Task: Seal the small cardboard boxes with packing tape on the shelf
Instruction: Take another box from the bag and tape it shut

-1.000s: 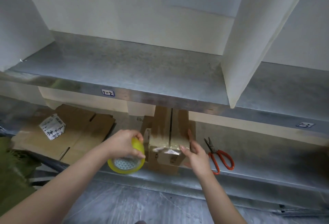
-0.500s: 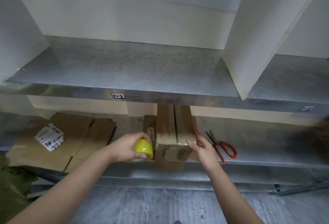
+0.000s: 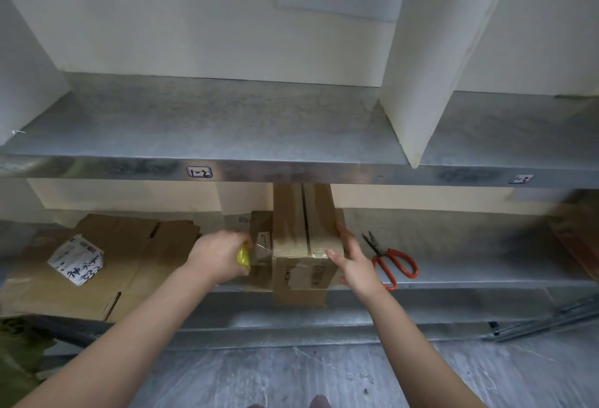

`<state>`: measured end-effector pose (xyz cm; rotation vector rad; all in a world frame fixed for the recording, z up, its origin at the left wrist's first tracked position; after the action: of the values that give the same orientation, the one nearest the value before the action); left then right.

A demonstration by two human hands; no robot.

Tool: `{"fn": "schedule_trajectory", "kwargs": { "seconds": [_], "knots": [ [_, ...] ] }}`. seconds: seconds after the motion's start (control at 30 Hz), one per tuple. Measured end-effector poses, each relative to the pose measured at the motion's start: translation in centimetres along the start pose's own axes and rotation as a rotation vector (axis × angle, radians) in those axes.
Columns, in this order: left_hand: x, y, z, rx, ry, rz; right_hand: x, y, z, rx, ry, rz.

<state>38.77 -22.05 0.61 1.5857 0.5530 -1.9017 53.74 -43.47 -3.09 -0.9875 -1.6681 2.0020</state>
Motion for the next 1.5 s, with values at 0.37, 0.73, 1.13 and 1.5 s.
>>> {"fn": "schedule_trajectory", "kwargs": {
  "seconds": [0.37,0.73,1.13,1.5],
  "knots": [
    [0.6,-1.2,1.6,-0.078,-0.091,0.268,-7.6,6.5,2.3,-0.125,0.039,0.793],
    [1.1,-0.5,2.9,-0.188,-0.066,0.304,-11.9,13.8,-0.6,-0.019,-0.138,1.134],
    [0.6,-0.7,3.2,-0.206,-0.089,0.319,-12.1,9.7,0.2,-0.054,-0.042,1.264],
    [1.4,-0.4,2.8,-0.013,-0.141,0.390,-4.6,6.2,13.7,0.082,0.343,0.830]
  ]
}}
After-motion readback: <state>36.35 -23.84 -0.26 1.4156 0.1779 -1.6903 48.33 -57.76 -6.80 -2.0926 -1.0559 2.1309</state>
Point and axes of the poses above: each hand's wrist, its own z-axis away from the middle knuckle, its own x-axis out of the palm, y = z × x, the point moved 9 cm from there along -z, towards the middle knuckle, and after that the axes turned 14 degrees about -x, right-handed, at the moved point
